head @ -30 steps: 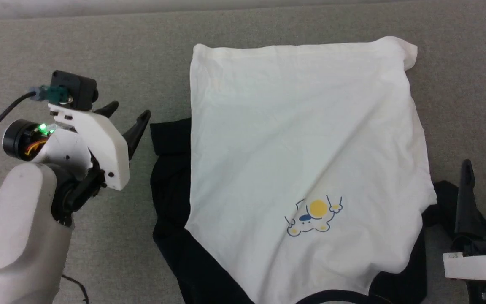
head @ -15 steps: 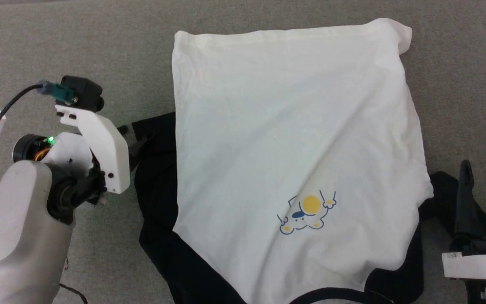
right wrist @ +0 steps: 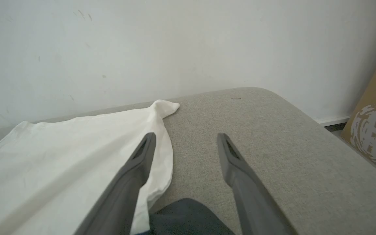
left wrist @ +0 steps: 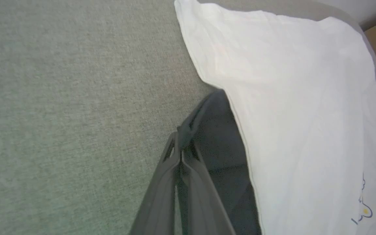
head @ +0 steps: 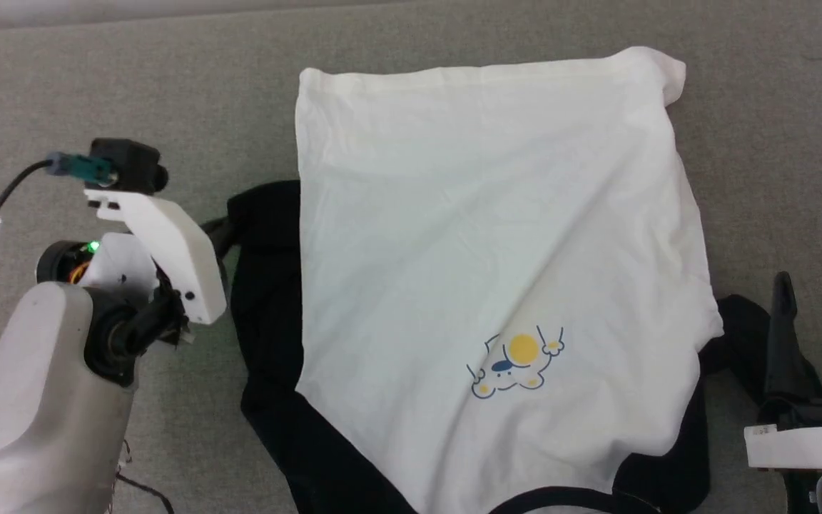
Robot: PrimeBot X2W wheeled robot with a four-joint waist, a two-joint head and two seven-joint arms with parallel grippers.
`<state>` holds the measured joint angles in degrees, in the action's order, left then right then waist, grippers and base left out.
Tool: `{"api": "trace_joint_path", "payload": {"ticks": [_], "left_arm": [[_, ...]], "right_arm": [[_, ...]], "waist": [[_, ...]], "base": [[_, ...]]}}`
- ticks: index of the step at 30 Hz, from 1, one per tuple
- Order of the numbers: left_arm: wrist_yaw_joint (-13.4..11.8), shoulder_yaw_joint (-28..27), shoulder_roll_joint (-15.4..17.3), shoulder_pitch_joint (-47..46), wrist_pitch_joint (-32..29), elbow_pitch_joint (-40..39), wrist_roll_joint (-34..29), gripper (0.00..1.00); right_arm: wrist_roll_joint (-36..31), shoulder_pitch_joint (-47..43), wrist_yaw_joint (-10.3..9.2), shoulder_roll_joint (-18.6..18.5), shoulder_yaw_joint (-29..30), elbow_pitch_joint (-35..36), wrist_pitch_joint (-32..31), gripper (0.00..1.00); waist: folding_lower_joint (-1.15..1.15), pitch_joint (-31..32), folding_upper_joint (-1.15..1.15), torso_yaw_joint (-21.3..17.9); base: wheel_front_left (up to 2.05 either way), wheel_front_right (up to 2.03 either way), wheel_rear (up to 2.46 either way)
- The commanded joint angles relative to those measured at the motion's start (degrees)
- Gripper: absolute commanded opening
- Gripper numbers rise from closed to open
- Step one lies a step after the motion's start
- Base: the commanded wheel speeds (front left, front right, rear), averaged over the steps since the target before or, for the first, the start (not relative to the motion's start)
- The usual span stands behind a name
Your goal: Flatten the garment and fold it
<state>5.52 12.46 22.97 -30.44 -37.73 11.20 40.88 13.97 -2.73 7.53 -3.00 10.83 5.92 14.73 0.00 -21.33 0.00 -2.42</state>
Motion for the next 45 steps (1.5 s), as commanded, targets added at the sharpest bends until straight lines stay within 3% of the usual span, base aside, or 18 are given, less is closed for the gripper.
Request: {"api": "trace_joint_path", "payload": {"ticks": [1, 6, 9, 18, 23, 36, 45], "left_arm": [[0.4, -0.6, -0.1, -0.3, 1.5, 0.3, -0.6, 0.0], [0.0, -3.7, 0.5, -1.9, 9.6, 0.7, -2.2, 0.0], [-1.7, -7.3, 1.6, -2.4, 13.3, 0.8, -2.2, 0.0], [-8.7, -19.9, 10.9, -0.4, 19.2, 4.0, -3.6, 0.0], [-10.8, -24.5, 13.2, 1.8, 19.5, 7.3, -2.3, 0.0], [-9.5, -24.2, 11.6, 5.8, 18.2, 6.5, 0.1, 0.0], [-10.0, -19.7, 8.1, 6.2, 17.4, -6.2, -0.6, 0.0]], "right_arm": [[-0.4, 0.1, -0.04, 0.1, 0.0, -0.2, 0.3, 1.0], [-0.5, -1.0, -0.04, 0.1, 0.0, -0.9, 0.2, 1.0], [-0.4, -1.7, -0.04, 0.1, 0.0, -1.1, 0.1, 1.0], [0.0, -2.4, -0.04, 0.1, -0.1, -0.5, 0.1, 1.0], [-0.2, -2.1, -0.04, 0.1, 0.5, -0.1, 0.1, 1.0], [-0.3, -1.6, -0.04, 0.1, 0.6, -1.0, 0.1, 1.0], [-0.2, -2.3, -0.04, 0.1, 3.5, -1.3, 0.1, 1.0]], "waist": [[0.0, 1.6, 0.0, 0.4], [0.0, 5.2, 0.0, 1.0], [0.0, 6.8, 0.0, 1.2], [0.0, 5.6, 0.0, -0.3], [0.0, 3.8, 0.0, -0.7], [0.0, 5.5, 0.0, 2.0], [0.0, 10.3, 0.0, 4.2]], "base": [[0.0, 0.0, 0.0], [0.0, 0.0, 0.0], [0.0, 0.0, 0.0], [0.0, 0.0, 0.0], [0.0, 0.0, 0.0], [0.0, 0.0, 0.0], [0.0, 0.0, 0.0]]}}
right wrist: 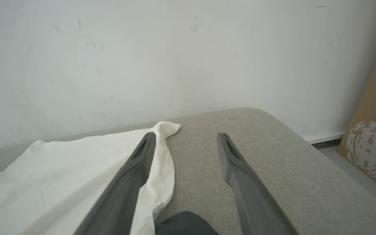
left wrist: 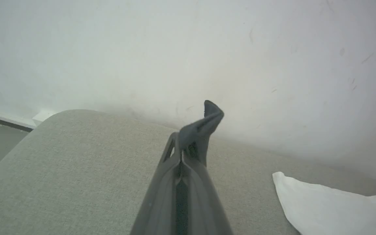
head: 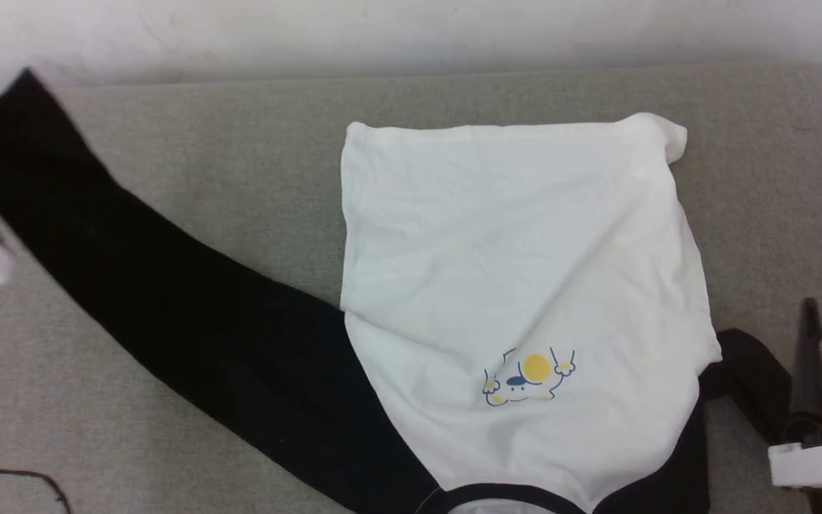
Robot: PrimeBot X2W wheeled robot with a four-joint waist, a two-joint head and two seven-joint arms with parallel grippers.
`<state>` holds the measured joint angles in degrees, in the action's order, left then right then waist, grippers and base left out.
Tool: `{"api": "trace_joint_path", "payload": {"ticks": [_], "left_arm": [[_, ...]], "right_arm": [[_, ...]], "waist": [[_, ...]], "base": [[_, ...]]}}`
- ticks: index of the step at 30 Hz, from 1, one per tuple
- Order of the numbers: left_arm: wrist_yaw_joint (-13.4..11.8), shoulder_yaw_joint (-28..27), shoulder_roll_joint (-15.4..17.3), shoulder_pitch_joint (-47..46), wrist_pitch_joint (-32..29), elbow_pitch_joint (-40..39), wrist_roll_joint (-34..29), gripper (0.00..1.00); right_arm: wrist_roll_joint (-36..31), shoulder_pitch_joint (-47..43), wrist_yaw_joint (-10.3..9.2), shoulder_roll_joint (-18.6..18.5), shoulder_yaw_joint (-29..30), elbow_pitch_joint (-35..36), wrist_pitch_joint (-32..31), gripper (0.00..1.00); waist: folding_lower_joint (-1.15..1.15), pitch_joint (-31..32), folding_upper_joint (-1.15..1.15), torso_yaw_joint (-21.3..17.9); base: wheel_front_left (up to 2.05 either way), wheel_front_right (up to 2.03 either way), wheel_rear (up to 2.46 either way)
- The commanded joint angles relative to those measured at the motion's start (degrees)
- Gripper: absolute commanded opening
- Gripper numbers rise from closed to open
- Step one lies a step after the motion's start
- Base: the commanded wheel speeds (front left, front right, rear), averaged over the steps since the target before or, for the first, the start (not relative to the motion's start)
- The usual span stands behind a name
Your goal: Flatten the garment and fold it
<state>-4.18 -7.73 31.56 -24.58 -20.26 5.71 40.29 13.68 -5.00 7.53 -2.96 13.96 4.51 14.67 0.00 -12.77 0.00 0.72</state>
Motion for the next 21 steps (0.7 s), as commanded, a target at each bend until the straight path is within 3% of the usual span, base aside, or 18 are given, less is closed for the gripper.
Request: {"api": "trace_joint_path", "payload": {"ticks": [1, 5, 12, 21], "left_arm": [[-0.5, 1.5, -1.2, 0.0, -0.7, -2.4, -0.2, 0.0], [-1.6, 7.1, -4.8, -1.8, -3.4, -9.1, -1.0, 0.0], [-3.7, 19.5, -13.8, -5.1, -8.0, -16.8, -2.6, 0.0], [-4.0, 35.0, -26.5, -8.0, -3.8, -12.4, -6.9, 0.0]], "right_arm": [[0.1, 0.0, -0.04, 0.1, 0.9, 0.3, 0.2, 1.0], [0.1, -0.2, -0.04, 0.1, 3.3, 0.6, 0.0, 1.0], [0.8, -2.0, -0.04, 0.1, 7.1, 1.1, -0.4, 1.0], [0.5, -2.3, -0.04, 0.1, 11.3, 4.8, -2.2, 1.0]], "waist": [[0.0, 2.3, 0.0, 1.2], [0.0, 4.9, 0.0, 1.5], [0.0, 8.6, 0.0, 1.5], [0.0, 9.7, 0.0, 0.7]], "base": [[0.0, 0.0, 0.0], [0.0, 0.0, 0.0], [0.0, 0.0, 0.0], [0.0, 0.0, 0.0]]}}
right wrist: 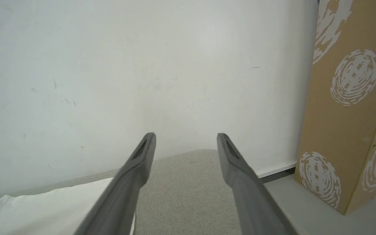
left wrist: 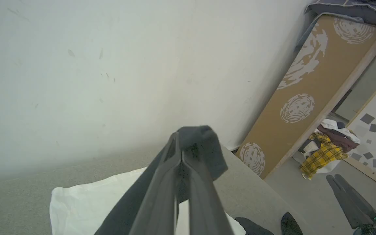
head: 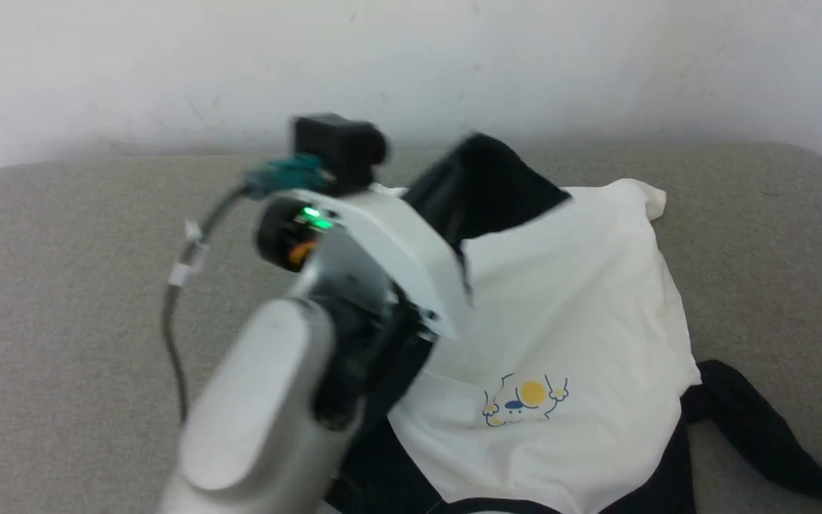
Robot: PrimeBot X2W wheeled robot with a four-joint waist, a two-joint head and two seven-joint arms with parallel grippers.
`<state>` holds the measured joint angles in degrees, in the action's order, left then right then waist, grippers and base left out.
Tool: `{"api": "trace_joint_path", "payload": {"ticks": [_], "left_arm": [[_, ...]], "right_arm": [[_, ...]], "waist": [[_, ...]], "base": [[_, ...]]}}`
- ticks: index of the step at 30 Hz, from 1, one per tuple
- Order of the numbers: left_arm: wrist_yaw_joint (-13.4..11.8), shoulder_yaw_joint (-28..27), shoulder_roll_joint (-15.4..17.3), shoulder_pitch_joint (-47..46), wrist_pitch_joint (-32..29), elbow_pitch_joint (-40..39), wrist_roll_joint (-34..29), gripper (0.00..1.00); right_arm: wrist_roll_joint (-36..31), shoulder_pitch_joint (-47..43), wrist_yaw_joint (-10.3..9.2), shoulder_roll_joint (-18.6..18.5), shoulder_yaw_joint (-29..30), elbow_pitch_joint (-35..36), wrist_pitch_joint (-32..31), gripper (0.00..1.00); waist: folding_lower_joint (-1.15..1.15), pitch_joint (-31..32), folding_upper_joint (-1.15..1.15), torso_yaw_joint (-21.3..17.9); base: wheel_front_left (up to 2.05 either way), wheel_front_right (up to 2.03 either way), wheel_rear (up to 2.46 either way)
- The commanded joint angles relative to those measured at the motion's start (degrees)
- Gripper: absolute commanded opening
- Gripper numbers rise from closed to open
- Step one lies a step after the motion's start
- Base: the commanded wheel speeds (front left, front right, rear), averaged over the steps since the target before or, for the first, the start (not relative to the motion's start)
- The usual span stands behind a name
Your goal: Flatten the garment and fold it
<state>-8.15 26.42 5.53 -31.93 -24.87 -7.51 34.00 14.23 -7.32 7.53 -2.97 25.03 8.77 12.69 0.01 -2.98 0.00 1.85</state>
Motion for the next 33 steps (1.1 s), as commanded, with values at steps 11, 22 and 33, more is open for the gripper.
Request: {"api": "trace_joint_path", "payload": {"ticks": [11, 22, 33], "left_arm": [[-1.1, 21.1, -2.6, 0.4, 12.8, 15.2, -1.2, 0.0], [-3.6, 41.5, -2.6, 0.0, 16.1, 22.0, 10.6, 0.0], [-4.6, 46.4, -2.6, -1.1, 17.0, 34.3, 13.0, 0.0]], "right_arm": [[-0.5, 0.6, -0.04, 0.1, 1.1, 4.0, -2.6, 1.0], [-0.5, 1.6, -0.04, 0.1, -0.6, 3.9, -3.0, 1.0], [-0.2, 2.1, -0.04, 0.1, -2.4, 2.3, -2.5, 1.0]], "waist": [[-0.01, -2.9, 0.0, -3.7], [-0.01, -5.5, 0.0, -6.2], [-0.01, -5.9, 0.0, -8.3]], "base": [[0.0, 0.0, 0.0], [0.0, 0.0, 0.0], [0.0, 0.0, 0.0]]}}
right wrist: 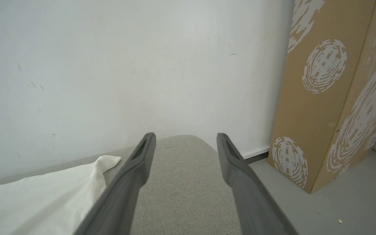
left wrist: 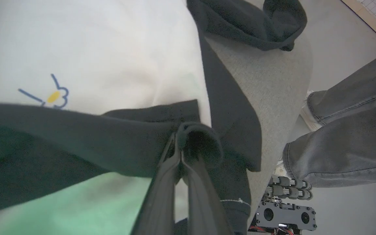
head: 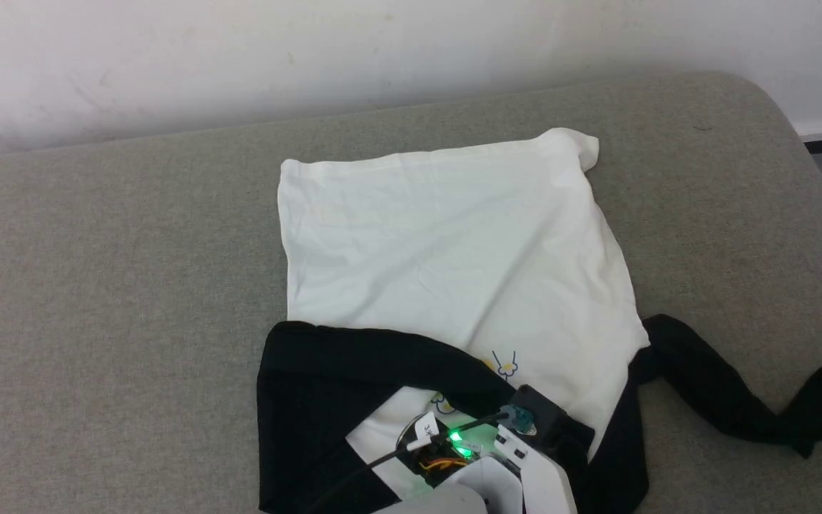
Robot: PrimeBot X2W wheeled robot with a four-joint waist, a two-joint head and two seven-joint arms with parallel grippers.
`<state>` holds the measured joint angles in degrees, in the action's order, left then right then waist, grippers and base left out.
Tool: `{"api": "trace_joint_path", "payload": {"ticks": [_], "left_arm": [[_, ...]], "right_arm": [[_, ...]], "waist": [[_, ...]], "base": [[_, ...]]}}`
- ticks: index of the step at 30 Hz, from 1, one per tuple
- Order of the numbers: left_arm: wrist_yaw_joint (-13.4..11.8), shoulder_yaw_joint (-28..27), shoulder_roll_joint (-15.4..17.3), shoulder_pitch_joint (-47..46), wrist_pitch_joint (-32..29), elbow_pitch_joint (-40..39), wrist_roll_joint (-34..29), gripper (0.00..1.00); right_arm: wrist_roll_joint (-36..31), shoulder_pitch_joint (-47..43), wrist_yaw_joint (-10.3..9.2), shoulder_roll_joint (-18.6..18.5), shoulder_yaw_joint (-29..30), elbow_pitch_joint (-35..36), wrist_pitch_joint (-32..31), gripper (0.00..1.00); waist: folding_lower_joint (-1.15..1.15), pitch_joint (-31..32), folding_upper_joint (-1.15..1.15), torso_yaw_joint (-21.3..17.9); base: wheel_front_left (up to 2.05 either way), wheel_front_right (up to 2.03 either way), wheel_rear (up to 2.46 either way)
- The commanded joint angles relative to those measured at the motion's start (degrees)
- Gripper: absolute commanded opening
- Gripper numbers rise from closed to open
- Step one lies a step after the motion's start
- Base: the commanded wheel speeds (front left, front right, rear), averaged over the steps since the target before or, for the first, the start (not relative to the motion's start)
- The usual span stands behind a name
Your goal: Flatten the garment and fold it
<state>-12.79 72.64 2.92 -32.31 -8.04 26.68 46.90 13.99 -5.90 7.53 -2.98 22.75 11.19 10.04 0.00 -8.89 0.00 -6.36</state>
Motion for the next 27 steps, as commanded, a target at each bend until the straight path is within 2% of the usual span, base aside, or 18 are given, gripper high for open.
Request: {"api": "trace_joint_path", "payload": {"ticks": [1, 2, 3, 11, 14, 17, 20, 22, 27], "left_arm": [[0.3, 0.2, 0.0, -0.6, 0.1, 0.6, 0.4, 0.09], [0.4, 0.3, 0.0, -0.5, 0.3, 0.9, 0.9, 0.47], [0.4, 0.4, 0.0, -0.6, 0.5, 1.1, 1.2, 0.98], [2.2, 0.1, 0.0, -3.1, 2.4, -3.8, 8.0, 1.0], [3.3, -1.9, 0.0, -5.2, 2.9, -6.7, 11.1, 1.0], [3.0, -6.0, 0.4, -7.4, 5.1, -9.7, 12.6, 1.0], [1.7, -11.3, 3.8, -9.1, 10.1, -13.8, 11.9, 1.0], [0.3, -14.2, 7.6, -9.8, 14.4, -17.1, 9.6, 1.0], [-5.7, -22.8, 17.9, -5.3, 21.8, -25.4, 5.9, 1.0]], "right_arm": [[0.0, 0.7, -0.04, 0.1, -0.1, -0.2, 0.2, 1.0], [0.0, 0.8, -0.04, 0.1, 0.0, -0.3, 0.2, 1.0], [-0.1, 0.8, -0.04, 0.1, 0.0, -0.3, 0.2, 1.0], [-0.2, 0.6, -0.04, 0.1, 0.6, -0.2, -0.1, 1.0], [-0.3, 0.3, -0.04, 0.1, 0.9, 0.0, -0.4, 1.0], [-0.2, -0.1, -0.04, 0.1, 1.2, 0.3, -0.6, 1.0], [-0.1, -0.5, -0.04, 0.1, 0.9, 0.6, -0.9, 1.0], [-0.1, -0.6, -0.04, 0.1, 0.5, 0.7, -1.0, 1.0], [-0.1, -0.8, -0.04, 0.1, -0.6, 0.7, -1.0, 1.0]], "waist": [[0.0, 0.0, 0.0, -0.1], [0.0, 0.0, 0.0, -0.1], [0.0, 0.0, 0.0, 0.0], [0.0, 1.0, 0.0, 2.2], [0.0, 1.7, 0.0, 3.5], [0.0, 2.6, 0.0, 4.8], [0.0, 3.2, 0.0, 5.5], [0.0, 3.5, 0.0, 5.8], [0.0, 4.2, 0.0, 6.1]], "base": [[0.0, 0.0, 0.0], [0.0, 0.0, 0.0], [0.0, 0.0, 0.0], [0.0, 0.0, 0.0], [0.0, 0.0, 0.0], [0.0, 0.0, 0.0], [0.0, 0.0, 0.0], [0.0, 0.0, 0.0], [0.0, 0.0, 0.0]]}}
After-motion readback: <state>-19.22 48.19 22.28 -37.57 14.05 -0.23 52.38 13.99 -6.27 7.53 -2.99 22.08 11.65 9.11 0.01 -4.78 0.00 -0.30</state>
